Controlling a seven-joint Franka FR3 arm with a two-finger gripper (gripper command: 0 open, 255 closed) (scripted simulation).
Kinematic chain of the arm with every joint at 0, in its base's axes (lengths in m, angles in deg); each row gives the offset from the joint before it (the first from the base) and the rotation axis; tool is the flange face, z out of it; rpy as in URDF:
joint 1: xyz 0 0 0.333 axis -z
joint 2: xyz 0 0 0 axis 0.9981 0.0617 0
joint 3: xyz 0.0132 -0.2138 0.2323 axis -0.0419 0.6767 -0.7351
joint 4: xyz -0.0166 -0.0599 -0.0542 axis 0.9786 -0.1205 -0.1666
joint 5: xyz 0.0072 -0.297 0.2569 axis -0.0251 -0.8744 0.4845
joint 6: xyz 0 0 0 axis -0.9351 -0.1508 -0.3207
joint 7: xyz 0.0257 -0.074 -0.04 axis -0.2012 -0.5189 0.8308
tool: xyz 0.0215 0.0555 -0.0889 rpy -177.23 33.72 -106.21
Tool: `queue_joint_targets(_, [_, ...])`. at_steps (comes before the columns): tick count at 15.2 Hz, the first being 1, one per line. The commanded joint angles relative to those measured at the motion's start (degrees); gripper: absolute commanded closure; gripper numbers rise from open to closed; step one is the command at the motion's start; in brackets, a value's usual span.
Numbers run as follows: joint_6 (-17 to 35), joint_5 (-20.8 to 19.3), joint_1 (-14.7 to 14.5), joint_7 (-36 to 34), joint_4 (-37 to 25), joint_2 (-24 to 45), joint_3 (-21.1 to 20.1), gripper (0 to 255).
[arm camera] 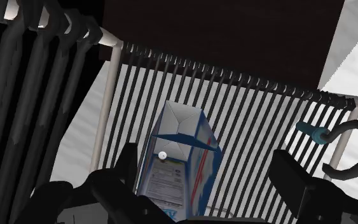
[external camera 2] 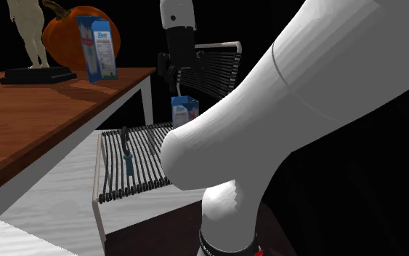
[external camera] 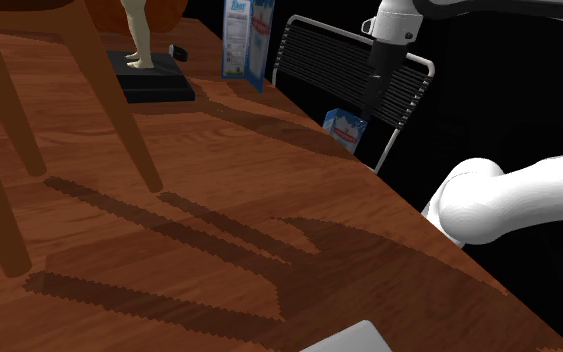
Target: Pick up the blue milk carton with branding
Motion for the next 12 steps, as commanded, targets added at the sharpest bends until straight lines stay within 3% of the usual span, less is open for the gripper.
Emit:
queue_joint_targets(1, [0.00, 0.00, 0.00, 0.00, 0.00, 0.00, 0.00, 0])
queue_joint_targets(6, [14.41, 0.97, -0.33, 3.10, 2.62, 4.53, 3.96, 0])
queue_joint_targets(12, [19.84, 0.92, -0.30, 3.45, 6.41, 5.44, 4.64, 0])
